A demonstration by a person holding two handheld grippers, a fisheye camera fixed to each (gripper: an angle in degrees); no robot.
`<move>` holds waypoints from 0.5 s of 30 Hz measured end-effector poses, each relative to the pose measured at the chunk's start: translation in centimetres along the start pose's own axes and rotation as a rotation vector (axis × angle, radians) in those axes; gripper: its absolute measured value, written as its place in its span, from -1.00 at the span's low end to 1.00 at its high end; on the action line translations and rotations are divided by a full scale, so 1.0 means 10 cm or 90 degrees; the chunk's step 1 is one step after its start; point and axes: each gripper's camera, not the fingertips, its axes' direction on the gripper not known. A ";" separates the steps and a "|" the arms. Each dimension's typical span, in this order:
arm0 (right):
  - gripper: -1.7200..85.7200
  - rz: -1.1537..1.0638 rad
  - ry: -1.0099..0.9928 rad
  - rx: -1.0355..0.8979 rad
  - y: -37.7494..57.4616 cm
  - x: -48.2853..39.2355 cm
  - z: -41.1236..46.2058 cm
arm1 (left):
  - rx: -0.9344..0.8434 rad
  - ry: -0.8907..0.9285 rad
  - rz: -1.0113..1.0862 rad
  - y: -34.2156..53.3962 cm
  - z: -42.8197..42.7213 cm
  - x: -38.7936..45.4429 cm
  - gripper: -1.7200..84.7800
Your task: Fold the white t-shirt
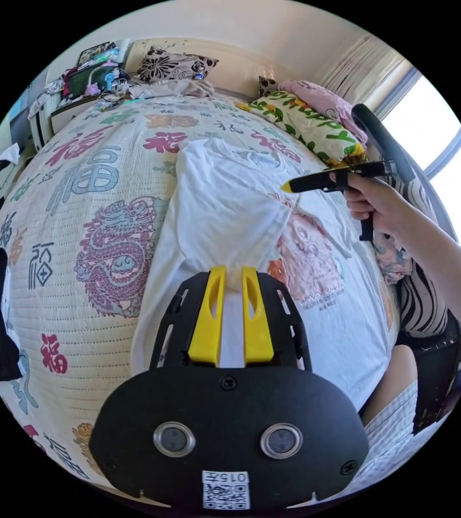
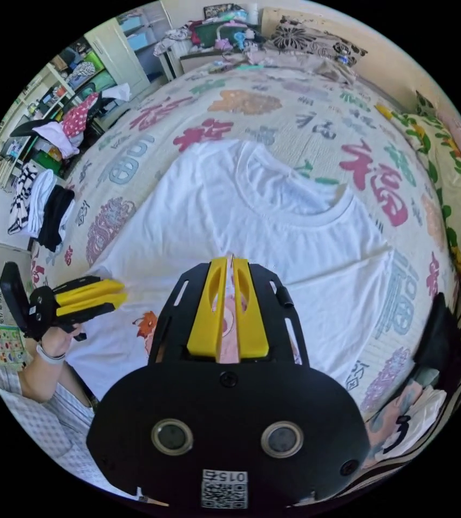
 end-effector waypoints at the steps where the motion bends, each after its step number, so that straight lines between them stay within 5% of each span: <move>1: -0.89 -0.002 -0.004 0.013 -0.06 0.01 -0.03 | 0.024 -0.001 -0.012 0.01 -0.10 -0.04 -0.84; 8: -0.81 -0.048 -0.052 0.032 -0.96 -0.18 0.22 | 0.120 -0.021 -0.044 -0.15 -0.50 -0.22 -0.81; 15: -0.86 -0.071 -0.015 -0.064 -1.48 -0.27 0.68 | 0.023 -0.051 -0.024 -0.24 0.03 -0.23 -0.82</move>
